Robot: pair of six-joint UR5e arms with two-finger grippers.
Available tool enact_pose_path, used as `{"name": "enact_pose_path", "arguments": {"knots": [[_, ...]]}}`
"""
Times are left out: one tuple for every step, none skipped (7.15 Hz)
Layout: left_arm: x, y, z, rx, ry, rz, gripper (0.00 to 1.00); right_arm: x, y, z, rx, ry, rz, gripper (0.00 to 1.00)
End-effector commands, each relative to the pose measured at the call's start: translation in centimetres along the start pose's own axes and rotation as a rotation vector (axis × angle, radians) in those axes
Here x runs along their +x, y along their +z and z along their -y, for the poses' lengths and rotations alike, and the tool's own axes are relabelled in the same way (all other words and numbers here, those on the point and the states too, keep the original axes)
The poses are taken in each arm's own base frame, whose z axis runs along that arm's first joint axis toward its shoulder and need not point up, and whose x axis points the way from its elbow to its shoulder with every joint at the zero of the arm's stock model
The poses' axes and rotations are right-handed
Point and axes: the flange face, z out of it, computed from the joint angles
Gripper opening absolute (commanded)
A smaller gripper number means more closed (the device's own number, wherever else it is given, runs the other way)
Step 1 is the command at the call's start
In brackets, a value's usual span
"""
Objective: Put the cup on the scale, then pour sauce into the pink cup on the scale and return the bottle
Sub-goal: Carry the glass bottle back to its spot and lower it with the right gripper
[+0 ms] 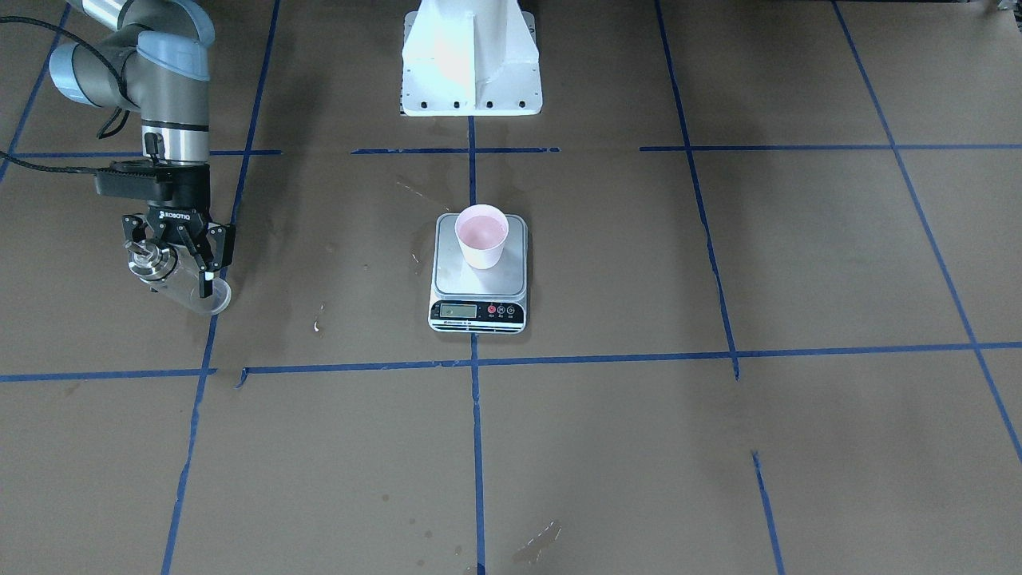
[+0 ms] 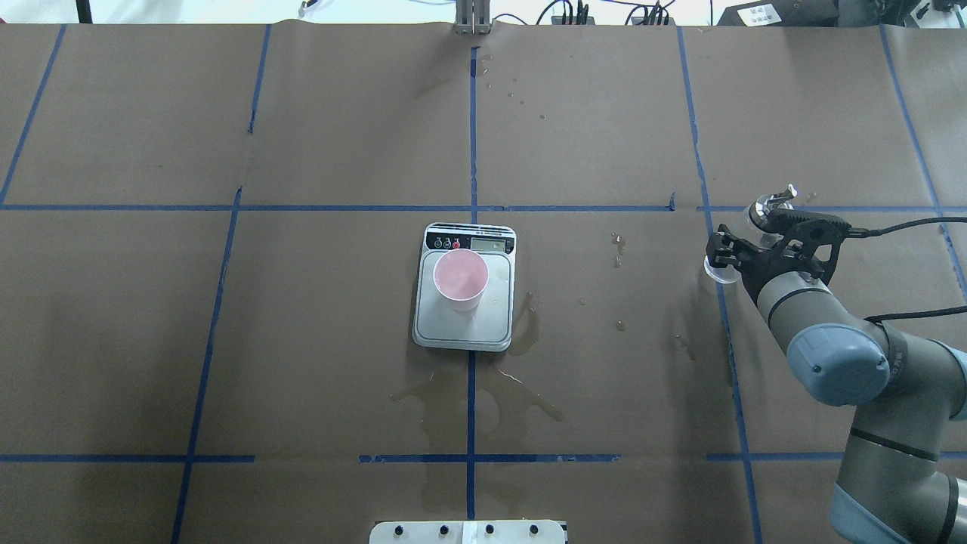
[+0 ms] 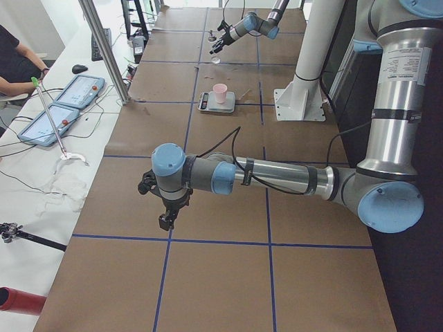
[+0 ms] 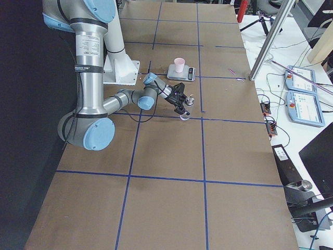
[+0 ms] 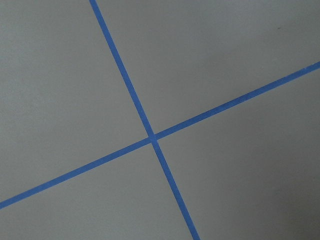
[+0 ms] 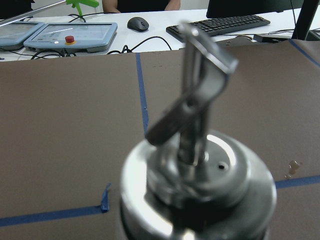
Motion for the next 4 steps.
{"name": "enact_pose_path", "arguments": {"knots": [[0.01,-0.09,0.3,0.003,0.003,0.001,1.0,-0.01,-0.01,-0.36,-0.007,-0.005,0.001,0.0],[-0.04,-0.07,0.35,0.001,0.002,0.002,1.0,-0.1,-0.08,-0.59,-0.011,-0.008,0.003,0.0],[-0.07,-0.07,0.41,0.001,0.002,0.003,1.0,-0.17,-0.13,-0.74,-0.013,-0.009,0.005,0.0],[-0.09,-0.27,0.72,0.001,0.006,0.016,1.0,-0.17,-0.13,-0.74,-0.013,-0.009,0.005,0.0]]}}
